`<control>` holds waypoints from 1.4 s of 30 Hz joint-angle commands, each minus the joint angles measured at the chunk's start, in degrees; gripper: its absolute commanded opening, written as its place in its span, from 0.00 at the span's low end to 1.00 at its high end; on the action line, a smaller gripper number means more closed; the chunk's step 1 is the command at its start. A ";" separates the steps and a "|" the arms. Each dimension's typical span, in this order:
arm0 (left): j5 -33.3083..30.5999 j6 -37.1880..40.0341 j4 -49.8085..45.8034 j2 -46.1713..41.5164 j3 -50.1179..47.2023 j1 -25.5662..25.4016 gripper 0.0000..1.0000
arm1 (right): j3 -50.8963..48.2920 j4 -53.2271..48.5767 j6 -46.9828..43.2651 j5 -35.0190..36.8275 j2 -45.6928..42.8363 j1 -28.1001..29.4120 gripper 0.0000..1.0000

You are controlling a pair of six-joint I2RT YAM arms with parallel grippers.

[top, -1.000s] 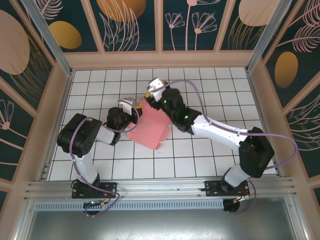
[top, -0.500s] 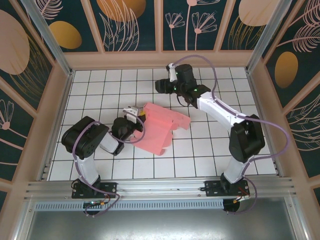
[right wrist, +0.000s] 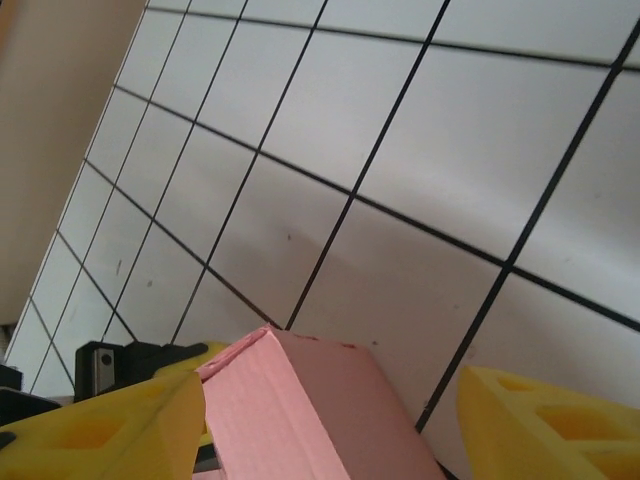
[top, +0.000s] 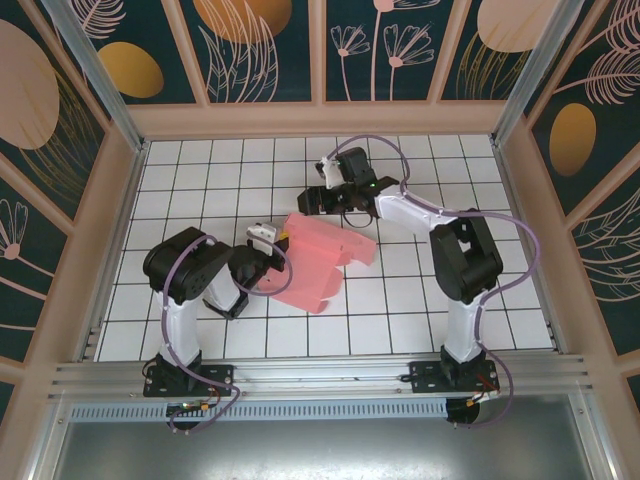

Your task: Fold the paper box

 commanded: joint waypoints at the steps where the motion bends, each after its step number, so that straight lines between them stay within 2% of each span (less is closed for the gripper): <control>1: -0.27 2.14 1.07 2.41 0.57 -0.24 0.00 | 2.05 1.15 0.49 -4.99 2.50 -0.17 0.67; 9: 1.99 -0.34 2.54 6.02 1.85 -0.26 0.00 | 2.75 -0.65 -1.21 -6.51 5.45 -0.10 0.59; 17: 2.52 0.55 -2.09 5.35 4.07 -0.28 0.06 | 2.64 -1.04 -1.21 -7.13 7.18 0.44 0.50; 25: 3.05 0.82 -7.28 4.14 5.84 -0.23 0.10 | 2.57 -1.57 -1.16 -8.16 7.12 1.02 0.48; 36: 3.66 0.37 -9.11 4.20 6.81 -0.23 0.13 | 2.09 -1.30 -0.67 -10.62 6.80 0.91 0.47; 39: 3.78 0.16 -9.44 3.76 6.72 -0.28 0.18 | 1.77 -0.72 -0.02 -11.88 6.70 0.93 0.47; 42: 4.03 -0.32 -10.32 2.89 6.40 -0.28 0.32 | 1.36 0.10 0.80 -12.79 6.72 0.86 0.47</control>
